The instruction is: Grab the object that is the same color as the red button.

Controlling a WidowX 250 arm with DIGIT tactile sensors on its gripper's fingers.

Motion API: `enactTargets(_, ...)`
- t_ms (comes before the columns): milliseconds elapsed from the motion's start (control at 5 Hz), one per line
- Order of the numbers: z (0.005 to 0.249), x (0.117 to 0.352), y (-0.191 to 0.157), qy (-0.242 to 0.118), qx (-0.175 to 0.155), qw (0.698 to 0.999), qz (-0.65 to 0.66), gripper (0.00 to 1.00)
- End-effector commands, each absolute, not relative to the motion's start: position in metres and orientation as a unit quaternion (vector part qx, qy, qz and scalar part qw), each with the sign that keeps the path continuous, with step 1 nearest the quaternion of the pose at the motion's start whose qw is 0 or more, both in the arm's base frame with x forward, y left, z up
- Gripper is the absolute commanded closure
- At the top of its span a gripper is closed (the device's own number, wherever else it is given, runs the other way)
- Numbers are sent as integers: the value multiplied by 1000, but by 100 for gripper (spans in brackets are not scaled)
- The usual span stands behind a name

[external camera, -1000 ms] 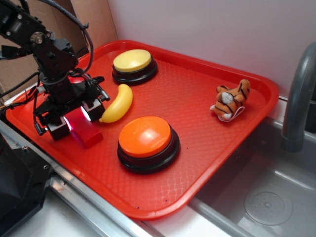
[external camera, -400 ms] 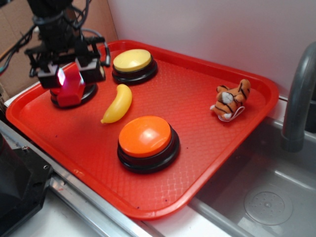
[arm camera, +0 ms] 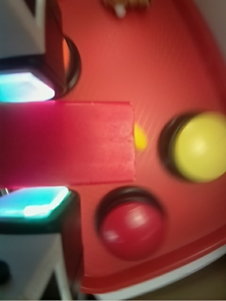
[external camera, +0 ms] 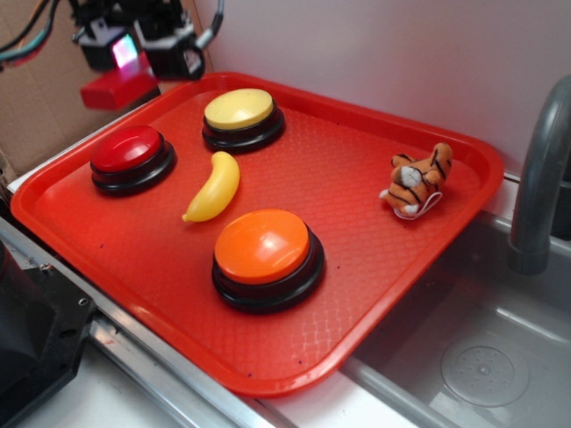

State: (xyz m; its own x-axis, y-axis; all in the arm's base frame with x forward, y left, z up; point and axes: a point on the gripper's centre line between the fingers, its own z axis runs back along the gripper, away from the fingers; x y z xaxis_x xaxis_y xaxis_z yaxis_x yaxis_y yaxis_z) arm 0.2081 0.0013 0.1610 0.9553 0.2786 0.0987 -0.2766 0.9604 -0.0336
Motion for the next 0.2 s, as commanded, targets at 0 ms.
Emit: enactTargets(0,188,219,8,-55,-45,997,30,100)
